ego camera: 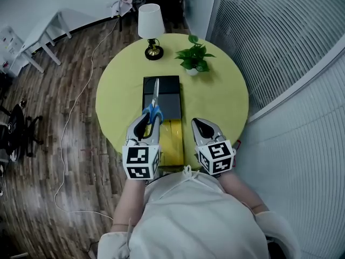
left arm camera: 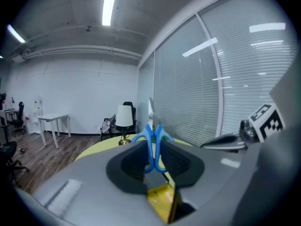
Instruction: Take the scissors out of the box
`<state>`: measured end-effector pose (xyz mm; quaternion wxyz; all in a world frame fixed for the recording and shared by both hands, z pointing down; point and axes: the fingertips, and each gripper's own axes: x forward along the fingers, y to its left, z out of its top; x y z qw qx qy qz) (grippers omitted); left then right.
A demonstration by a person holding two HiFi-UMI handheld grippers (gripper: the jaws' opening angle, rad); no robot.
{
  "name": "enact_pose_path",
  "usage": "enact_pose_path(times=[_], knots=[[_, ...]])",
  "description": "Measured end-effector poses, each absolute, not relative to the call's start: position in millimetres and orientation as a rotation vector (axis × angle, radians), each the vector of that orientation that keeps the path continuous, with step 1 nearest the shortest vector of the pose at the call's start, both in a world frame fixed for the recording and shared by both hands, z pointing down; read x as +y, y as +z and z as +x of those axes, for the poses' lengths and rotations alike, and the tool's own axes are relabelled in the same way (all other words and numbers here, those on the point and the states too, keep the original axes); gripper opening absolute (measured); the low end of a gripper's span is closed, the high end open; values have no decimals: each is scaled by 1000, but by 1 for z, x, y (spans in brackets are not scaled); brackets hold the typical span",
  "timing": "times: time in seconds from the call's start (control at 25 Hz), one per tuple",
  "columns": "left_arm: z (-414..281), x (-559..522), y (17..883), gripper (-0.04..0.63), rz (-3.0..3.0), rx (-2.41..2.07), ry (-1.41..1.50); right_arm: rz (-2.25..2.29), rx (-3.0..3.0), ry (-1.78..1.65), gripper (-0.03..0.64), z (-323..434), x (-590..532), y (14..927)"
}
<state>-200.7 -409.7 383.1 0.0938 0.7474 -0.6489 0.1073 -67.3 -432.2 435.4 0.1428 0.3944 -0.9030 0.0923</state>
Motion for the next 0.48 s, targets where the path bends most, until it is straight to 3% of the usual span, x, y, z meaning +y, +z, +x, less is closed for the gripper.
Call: enact_pose_path(times=[0.48], knots=[[-196,-403,366,92,2252,-1925,277,1152,-2646,181,-2,-71,-428,411]])
